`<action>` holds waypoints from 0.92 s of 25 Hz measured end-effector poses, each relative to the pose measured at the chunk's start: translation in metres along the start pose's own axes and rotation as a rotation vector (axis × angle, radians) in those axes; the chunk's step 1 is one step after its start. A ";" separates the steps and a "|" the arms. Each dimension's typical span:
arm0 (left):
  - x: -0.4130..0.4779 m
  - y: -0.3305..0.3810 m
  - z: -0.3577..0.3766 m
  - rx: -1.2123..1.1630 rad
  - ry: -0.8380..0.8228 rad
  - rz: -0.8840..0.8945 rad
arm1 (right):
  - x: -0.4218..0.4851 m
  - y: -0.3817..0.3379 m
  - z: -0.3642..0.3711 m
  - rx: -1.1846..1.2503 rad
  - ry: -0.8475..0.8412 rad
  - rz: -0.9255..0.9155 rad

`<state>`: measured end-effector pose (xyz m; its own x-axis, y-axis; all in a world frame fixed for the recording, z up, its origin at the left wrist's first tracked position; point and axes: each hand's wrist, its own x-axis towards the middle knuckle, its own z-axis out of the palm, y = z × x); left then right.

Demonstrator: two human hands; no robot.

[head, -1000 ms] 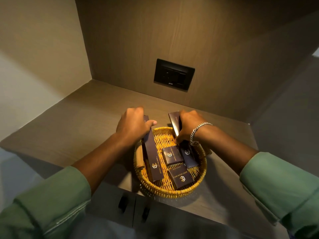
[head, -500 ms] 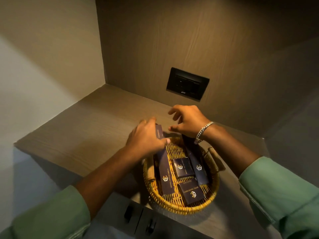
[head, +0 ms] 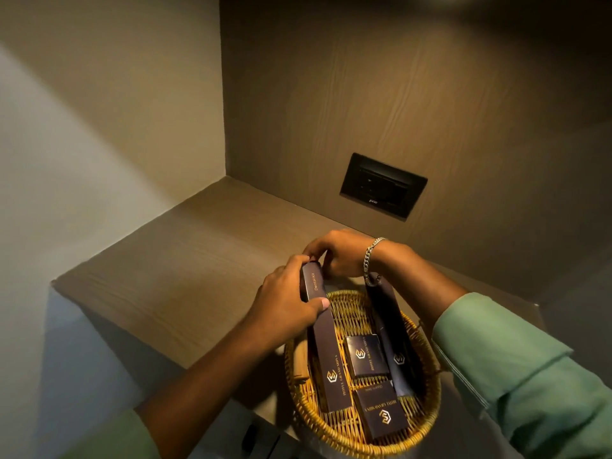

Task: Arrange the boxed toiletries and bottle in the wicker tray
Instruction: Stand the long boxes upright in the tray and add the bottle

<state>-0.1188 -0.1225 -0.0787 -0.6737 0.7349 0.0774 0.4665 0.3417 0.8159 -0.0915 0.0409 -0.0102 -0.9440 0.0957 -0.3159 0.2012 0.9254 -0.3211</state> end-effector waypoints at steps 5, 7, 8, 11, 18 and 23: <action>-0.025 0.001 -0.015 0.051 0.118 0.028 | 0.002 0.006 0.007 0.031 0.136 0.005; -0.046 0.000 -0.024 0.027 0.133 0.147 | -0.010 0.008 -0.005 0.026 0.226 0.000; -0.059 -0.002 -0.028 0.026 0.123 0.189 | -0.021 0.009 -0.012 0.035 0.266 -0.001; -0.087 -0.007 -0.032 0.003 0.078 0.235 | -0.062 0.013 -0.022 0.089 0.281 0.012; -0.094 0.003 -0.027 0.025 0.098 0.260 | -0.101 -0.001 0.018 -0.014 0.102 -0.011; -0.098 0.008 -0.024 0.002 0.131 0.220 | -0.095 -0.001 0.036 -0.127 0.068 -0.022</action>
<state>-0.0626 -0.2059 -0.0657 -0.6244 0.7098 0.3262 0.6109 0.1834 0.7702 0.0072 0.0177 -0.0122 -0.9643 0.0955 -0.2470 0.1495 0.9662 -0.2101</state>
